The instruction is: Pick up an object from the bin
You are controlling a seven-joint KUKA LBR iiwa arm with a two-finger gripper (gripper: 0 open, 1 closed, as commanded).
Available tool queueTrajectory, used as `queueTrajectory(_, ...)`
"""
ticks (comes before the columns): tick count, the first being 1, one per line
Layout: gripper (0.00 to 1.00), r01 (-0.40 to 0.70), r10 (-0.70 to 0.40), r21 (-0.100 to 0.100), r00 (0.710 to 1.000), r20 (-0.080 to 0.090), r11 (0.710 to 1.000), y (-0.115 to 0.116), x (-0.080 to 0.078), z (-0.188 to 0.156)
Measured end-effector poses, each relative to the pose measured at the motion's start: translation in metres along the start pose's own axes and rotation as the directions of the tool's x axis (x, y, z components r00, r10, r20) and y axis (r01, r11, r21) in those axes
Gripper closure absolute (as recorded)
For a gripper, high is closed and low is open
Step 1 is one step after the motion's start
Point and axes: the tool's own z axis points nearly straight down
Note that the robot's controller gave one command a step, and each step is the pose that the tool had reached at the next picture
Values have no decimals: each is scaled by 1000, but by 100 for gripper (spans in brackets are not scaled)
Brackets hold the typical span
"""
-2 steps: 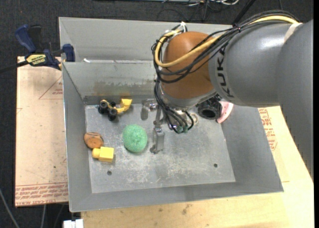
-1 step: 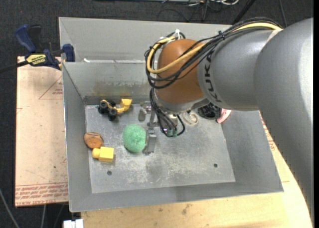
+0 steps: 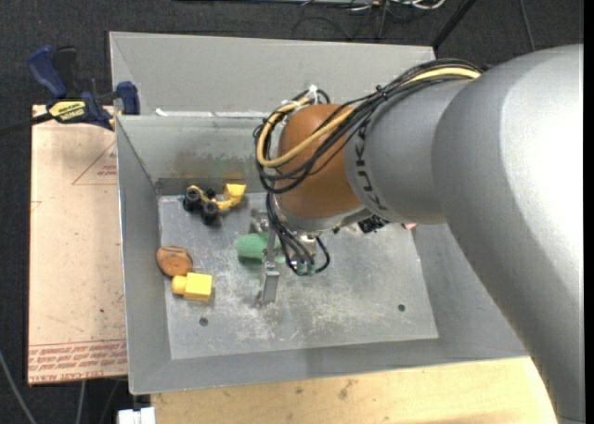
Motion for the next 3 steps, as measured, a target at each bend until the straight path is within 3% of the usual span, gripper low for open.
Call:
queueTrajectory(1,100,-56,56,-2,998,2,998,-2,1,-3)
queueTrajectory(3,100,-67,67,-2,998,2,998,-3,2,-5)
